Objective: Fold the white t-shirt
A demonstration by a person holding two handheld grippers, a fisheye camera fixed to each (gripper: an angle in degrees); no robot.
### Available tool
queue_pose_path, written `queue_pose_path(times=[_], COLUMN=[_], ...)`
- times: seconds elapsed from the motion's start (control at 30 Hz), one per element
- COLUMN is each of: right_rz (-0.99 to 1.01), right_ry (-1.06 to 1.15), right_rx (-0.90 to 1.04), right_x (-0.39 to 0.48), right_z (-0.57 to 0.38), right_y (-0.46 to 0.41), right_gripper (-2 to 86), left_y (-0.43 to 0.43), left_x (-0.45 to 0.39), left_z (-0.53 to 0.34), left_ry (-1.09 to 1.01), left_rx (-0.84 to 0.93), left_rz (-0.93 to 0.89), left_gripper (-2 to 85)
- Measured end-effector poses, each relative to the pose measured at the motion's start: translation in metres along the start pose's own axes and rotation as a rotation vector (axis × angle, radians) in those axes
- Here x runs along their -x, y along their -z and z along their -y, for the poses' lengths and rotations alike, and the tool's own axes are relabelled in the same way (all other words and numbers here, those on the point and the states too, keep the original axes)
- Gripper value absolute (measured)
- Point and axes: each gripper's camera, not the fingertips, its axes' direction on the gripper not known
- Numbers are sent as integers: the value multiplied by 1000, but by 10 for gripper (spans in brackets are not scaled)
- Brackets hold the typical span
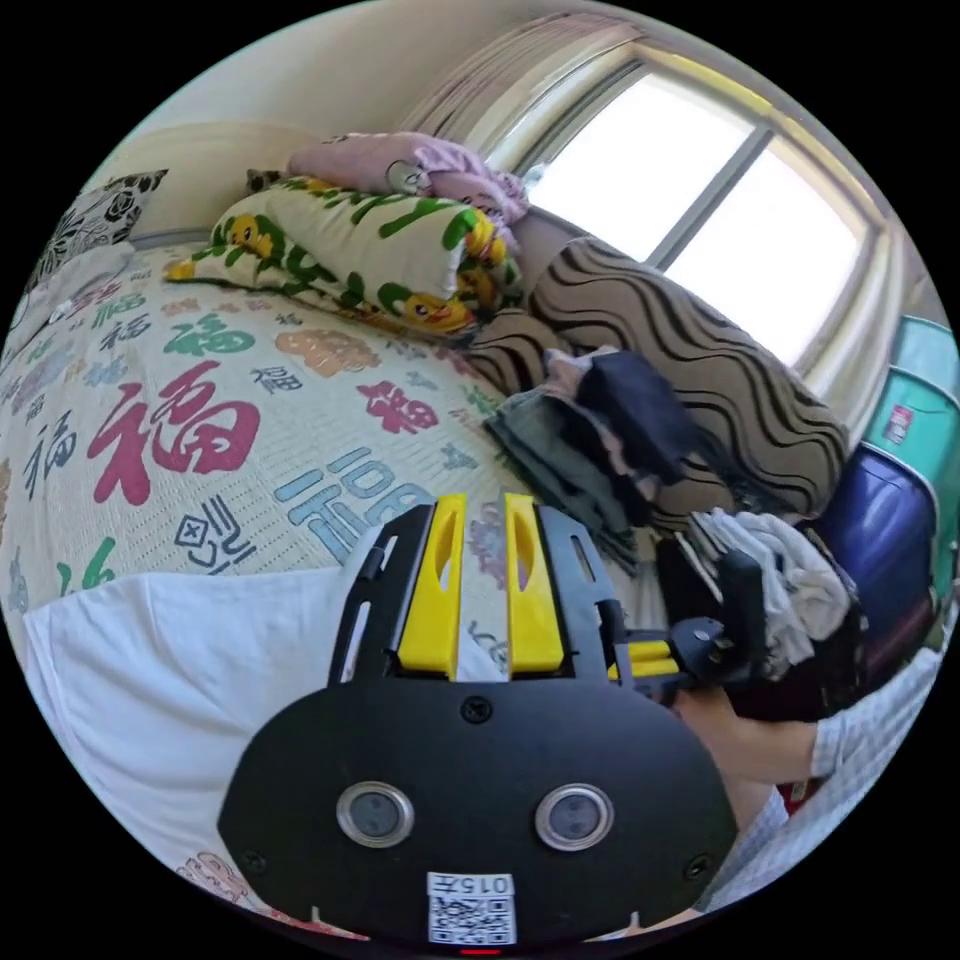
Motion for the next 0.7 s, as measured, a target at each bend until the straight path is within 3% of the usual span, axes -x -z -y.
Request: queue_pose_path(times=[0.13,0.23,0.4,0.53,0.7], right_rz=[-48,-19,251,414,405], right_ry=[75,214,408,493,493], right_rx=[-50,-79,8,183,401], right_x=[42,94,198,295,379], right_z=[0,2,15,16,12], right_y=[21,32,13,-39,-109], right_gripper=[61,41,42,53,65], left_y=[90,181,290,309,297], left_x=[-14,-15,-17,-19,-26], left_z=[-45,-109,-248,-311,-329], left_ry=[-10,104,382,484,441], left_rx=[2,-1,94,158,126], left_rz=[75,375,794,848,775], left_gripper=[62,61,69,79,80])
